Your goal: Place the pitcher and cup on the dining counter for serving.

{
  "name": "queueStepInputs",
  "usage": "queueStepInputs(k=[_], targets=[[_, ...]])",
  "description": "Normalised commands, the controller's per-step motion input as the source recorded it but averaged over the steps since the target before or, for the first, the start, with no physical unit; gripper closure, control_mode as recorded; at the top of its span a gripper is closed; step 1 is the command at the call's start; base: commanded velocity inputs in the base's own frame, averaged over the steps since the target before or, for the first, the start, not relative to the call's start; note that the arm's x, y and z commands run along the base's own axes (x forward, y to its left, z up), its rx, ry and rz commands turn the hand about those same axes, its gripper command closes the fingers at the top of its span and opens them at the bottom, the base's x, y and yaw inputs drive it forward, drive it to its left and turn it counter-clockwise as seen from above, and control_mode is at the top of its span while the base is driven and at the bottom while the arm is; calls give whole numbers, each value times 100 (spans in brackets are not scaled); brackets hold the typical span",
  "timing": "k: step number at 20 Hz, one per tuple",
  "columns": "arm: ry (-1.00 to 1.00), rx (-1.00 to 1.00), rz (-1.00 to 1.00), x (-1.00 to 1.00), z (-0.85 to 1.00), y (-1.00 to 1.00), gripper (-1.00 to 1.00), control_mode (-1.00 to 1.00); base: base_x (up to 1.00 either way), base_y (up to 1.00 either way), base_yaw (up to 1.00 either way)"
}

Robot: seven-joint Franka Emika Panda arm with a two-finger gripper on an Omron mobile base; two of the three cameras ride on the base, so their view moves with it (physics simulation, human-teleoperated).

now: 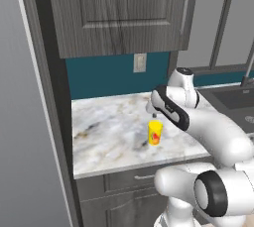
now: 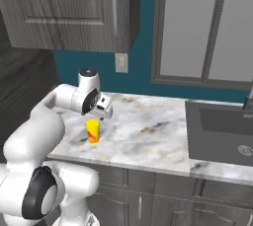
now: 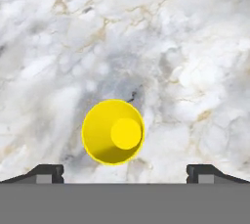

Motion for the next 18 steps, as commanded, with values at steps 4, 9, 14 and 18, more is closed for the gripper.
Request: queueStepInputs(k=[4, 9, 14, 18], targets=[[4, 0, -1, 27, -38, 0, -100, -100, 0, 0, 0], [7, 0, 0, 2, -51, 0, -100, -100, 0, 0, 0], [1, 0, 0, 24, -29, -9, -100, -100, 0, 0, 0], [1, 0, 0, 30, -26, -16, -100, -100, 0, 0, 0]])
